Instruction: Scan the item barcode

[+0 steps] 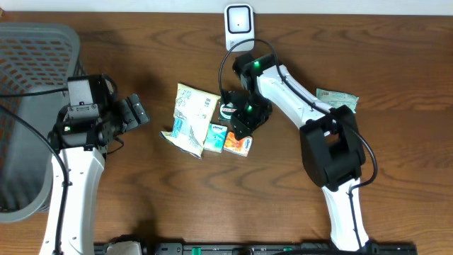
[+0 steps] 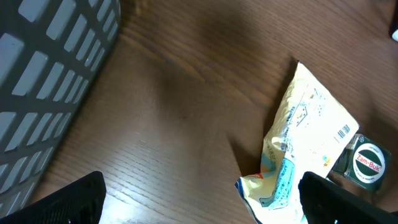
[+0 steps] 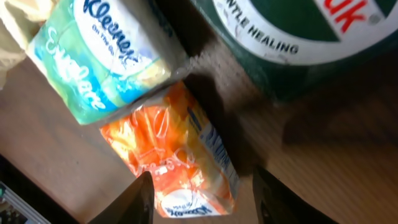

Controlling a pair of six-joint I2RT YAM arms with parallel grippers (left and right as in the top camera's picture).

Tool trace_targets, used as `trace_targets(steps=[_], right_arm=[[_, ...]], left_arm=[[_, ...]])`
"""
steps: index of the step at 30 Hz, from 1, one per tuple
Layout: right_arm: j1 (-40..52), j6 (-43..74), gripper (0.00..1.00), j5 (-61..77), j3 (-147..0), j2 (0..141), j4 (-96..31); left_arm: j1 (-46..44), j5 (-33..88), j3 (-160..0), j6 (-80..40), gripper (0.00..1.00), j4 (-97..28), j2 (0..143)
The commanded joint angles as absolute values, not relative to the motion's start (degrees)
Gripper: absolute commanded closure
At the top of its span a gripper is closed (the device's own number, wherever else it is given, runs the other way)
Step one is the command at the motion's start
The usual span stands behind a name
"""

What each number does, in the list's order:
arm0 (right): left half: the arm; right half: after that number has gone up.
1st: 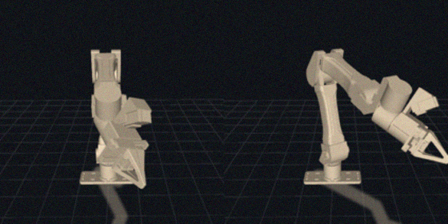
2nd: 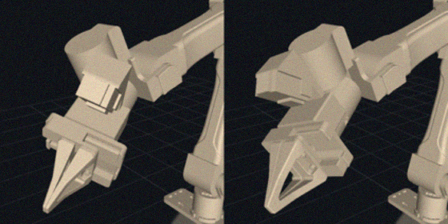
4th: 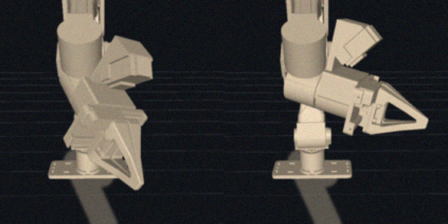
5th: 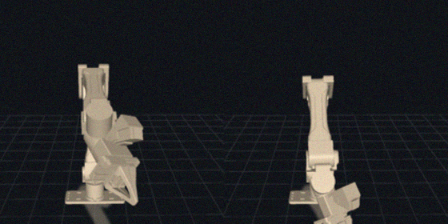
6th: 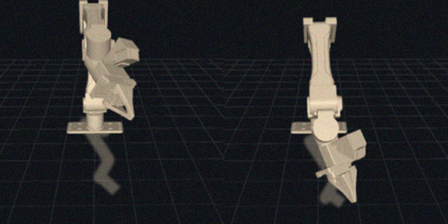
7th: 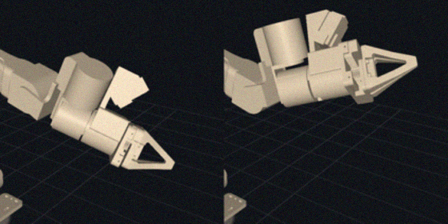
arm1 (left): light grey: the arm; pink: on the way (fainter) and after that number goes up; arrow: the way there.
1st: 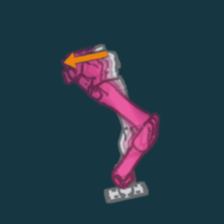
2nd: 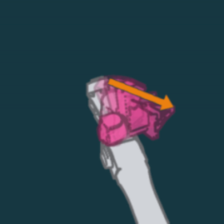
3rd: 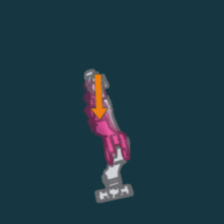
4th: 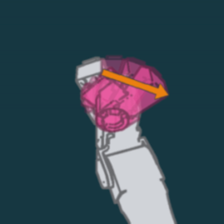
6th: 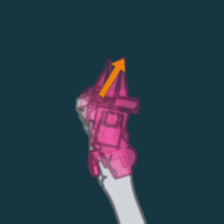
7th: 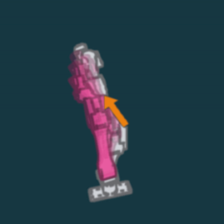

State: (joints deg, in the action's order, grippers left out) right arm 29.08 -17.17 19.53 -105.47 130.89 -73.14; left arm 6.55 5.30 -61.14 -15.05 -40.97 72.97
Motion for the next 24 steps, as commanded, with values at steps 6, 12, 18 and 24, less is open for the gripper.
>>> trace_targets(steps=[6, 12, 18, 24], right_arm=[[30.55, -17.19, 0.55, 20.47, -101.51, 131.83, -71.96], [29.67, -16.16, 0.99, 20.01, -100.66, 131.79, -71.07], [27.35, -11.46, 0.99, 20.12, -102.65, 131.55, -71.24], [23.07, -6.33, 0.99, 21.12, -104.27, 129.19, -71.26]], left_arm=[[6.74, 5.39, -61.19, -15.14, 0.02, -41.1, 73.1], [6.74, 5.39, -61.19, -15.14, 0.02, -41.1, 73.1], [6.74, 5.39, -61.19, -15.14, 0.02, -41.1, 73.1], [6.74, 5.39, -61.19, -15.14, 0.02, -41.1, 73.1]])
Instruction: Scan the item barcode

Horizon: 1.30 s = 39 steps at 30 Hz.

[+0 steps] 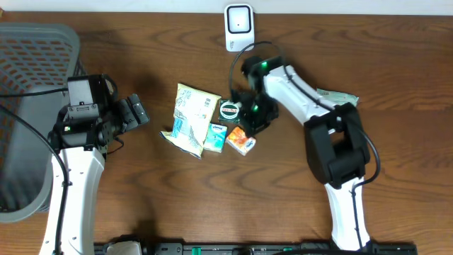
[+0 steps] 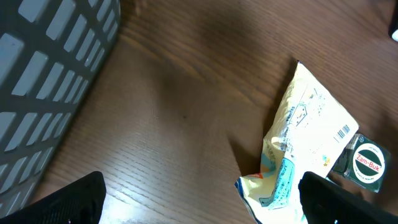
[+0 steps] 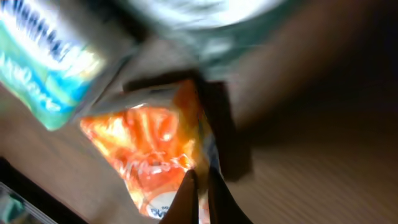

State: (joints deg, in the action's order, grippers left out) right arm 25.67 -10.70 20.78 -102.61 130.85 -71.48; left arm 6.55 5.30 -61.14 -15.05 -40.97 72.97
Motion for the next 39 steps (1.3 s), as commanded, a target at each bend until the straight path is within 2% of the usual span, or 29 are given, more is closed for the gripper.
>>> trace_targets(steps=[1, 6, 10, 15, 18, 26, 30, 33, 39], right_arm=[[22.0, -4.78, 0.99, 20.18, -104.27, 128.31, -71.05], [18.44, 2.87, 0.99, 11.94, -104.27, 124.29, -71.11], [18.11, -0.32, 0.98, 15.22, -104.25, 121.95, -71.2], [23.66, -8.8, 0.68, 18.5, -104.03, 121.91, -71.53], [29.26, -10.39, 0.58, 11.35, -103.98, 121.93, -71.46], [42.09, -7.31, 0.56, -10.2, -101.23, 121.93, -68.84], [44.69, -7.33, 0.54, -13.98, -98.15, 121.93, -66.87], [45.52, -7.33, 0.47, -15.73, -94.67, 121.93, -64.31], [45.32, -7.31, 0.48, -16.38, -89.89, 121.93, -60.4]], left_arm=[[6.74, 5.39, -61.19, -15.14, 0.02, -41.1, 73.1], [6.74, 5.39, -61.19, -15.14, 0.02, -41.1, 73.1], [6.74, 5.39, -61.19, -15.14, 0.02, -41.1, 73.1], [6.74, 5.39, -61.19, -15.14, 0.02, -41.1, 73.1], [6.74, 5.39, -61.19, -15.14, 0.02, -41.1, 73.1], [6.74, 5.39, -61.19, -15.14, 0.02, -41.1, 73.1], [6.74, 5.39, -61.19, -15.14, 0.02, -41.1, 73.1], [6.74, 5.39, -61.19, -15.14, 0.02, -41.1, 73.1], [6.74, 5.39, -61.19, -15.14, 0.03, -41.1, 73.1]])
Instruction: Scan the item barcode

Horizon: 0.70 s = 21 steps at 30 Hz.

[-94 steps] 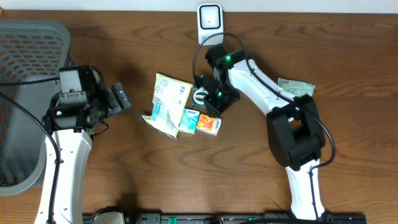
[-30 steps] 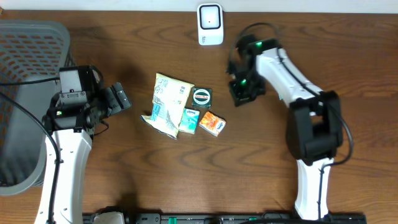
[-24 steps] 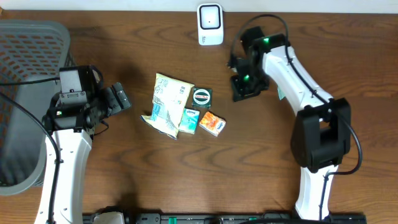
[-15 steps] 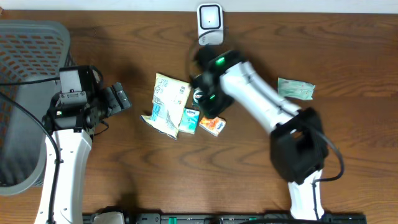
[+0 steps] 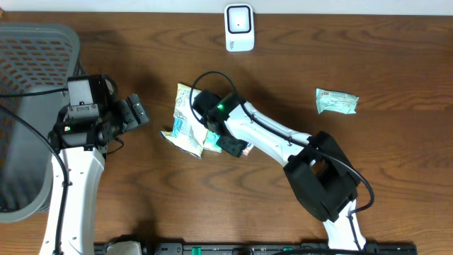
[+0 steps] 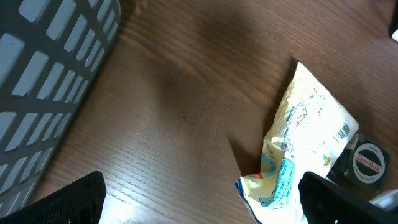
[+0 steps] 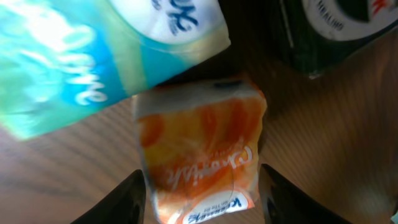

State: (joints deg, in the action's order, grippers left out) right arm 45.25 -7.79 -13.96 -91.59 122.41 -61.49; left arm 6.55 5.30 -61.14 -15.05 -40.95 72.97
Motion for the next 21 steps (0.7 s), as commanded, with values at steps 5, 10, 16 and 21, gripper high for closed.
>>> trace_targets(steps=[5, 10, 16, 21], right_arm=[[45.32, -7.33, 0.51, -16.38, -87.7, 121.93, -58.39], [45.3, -7.33, 0.62, -16.51, -86.52, 121.93, -56.8], [45.3, -6.07, 0.72, -18.55, -86.5, 121.93, -56.29], [44.75, -3.27, 0.82, -16.38, -87.15, 121.47, -56.58]], left_arm=[[6.74, 5.39, -61.19, -15.14, 0.02, -41.1, 73.1], [6.74, 5.39, -61.19, -15.14, 0.02, -41.1, 73.1], [6.74, 5.39, -61.19, -15.14, 0.02, -41.1, 73.1], [6.74, 5.39, -61.19, -15.14, 0.02, -41.1, 73.1]])
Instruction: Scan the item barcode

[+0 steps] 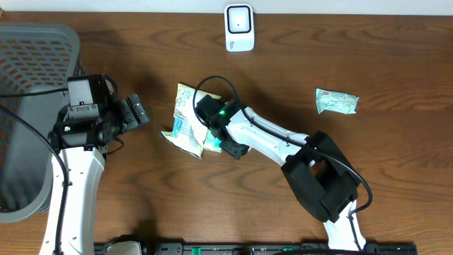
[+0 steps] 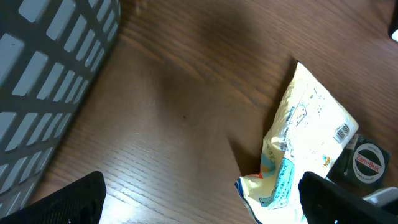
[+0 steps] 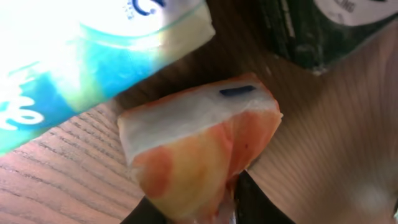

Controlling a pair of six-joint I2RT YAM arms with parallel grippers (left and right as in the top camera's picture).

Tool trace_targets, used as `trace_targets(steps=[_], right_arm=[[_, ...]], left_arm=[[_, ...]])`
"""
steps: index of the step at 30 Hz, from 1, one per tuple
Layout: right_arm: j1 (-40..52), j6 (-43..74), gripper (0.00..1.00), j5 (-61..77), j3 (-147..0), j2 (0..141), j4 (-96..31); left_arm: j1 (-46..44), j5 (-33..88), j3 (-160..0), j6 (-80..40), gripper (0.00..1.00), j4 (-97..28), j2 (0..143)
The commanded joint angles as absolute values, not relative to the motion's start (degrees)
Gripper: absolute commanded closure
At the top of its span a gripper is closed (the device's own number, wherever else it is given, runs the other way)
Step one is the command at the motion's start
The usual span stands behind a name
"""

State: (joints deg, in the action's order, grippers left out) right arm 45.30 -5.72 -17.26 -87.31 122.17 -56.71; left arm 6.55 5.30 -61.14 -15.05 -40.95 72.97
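Observation:
An orange tissue pack (image 3: 199,149) is pinched at its lower end in my right gripper (image 3: 199,208), which is shut on it; the pack bulges and tilts up off the wood. In the overhead view the right gripper (image 1: 234,147) covers the pack, at the right end of a small pile in mid-table. The white barcode scanner (image 1: 239,27) stands at the table's far edge, well away from the pack. My left gripper (image 2: 202,199) is wide open over bare wood to the left of the pile, also seen in the overhead view as the left gripper (image 1: 134,111).
The pile holds a yellow-white bag (image 1: 190,117), a teal Kleenex pack (image 3: 81,56) touching the orange pack, and a dark green tin (image 3: 323,25). A grey basket (image 1: 28,106) fills the left edge. A pale green packet (image 1: 337,101) lies at the right.
My right gripper stood open astride the orange pack; now it is shut on the pack, which is squeezed and tipped up. The left arm has not moved.
My right gripper first stood open over the orange pack, reaching in from the right. Then its fingers were shut beside the pack, which lay slightly further right. Later it stood open astride the pack with the wrist over the pile. Now it grips the pack.

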Motion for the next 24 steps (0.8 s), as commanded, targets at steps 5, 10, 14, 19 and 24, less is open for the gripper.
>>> trace_targets(steps=[5, 10, 14, 19, 24], right_arm=[[41.54, -3.51, 0.84, -6.55, -88.68, 118.61, -57.65], [34.3, -5.3, 0.81, 8.6, -88.75, 113.8, -57.43], [26.52, -7.46, 0.78, 24.45, -88.75, 112.75, -57.06], [19.59, -10.17, 0.75, 36.32, -88.01, 116.79, -57.01], [18.68, -11.03, 0.62, 37.34, -88.01, 121.49, -57.21]], left_arm=[[6.74, 5.39, -61.19, -15.14, 0.02, -41.1, 73.1], [6.74, 5.39, -61.19, -15.14, 0.02, -41.1, 73.1], [6.74, 5.39, -61.19, -15.14, 0.02, -41.1, 73.1], [6.74, 5.39, -61.19, -15.14, 0.02, -41.1, 73.1], [6.74, 5.39, -61.19, -15.14, 0.02, -41.1, 73.1]])
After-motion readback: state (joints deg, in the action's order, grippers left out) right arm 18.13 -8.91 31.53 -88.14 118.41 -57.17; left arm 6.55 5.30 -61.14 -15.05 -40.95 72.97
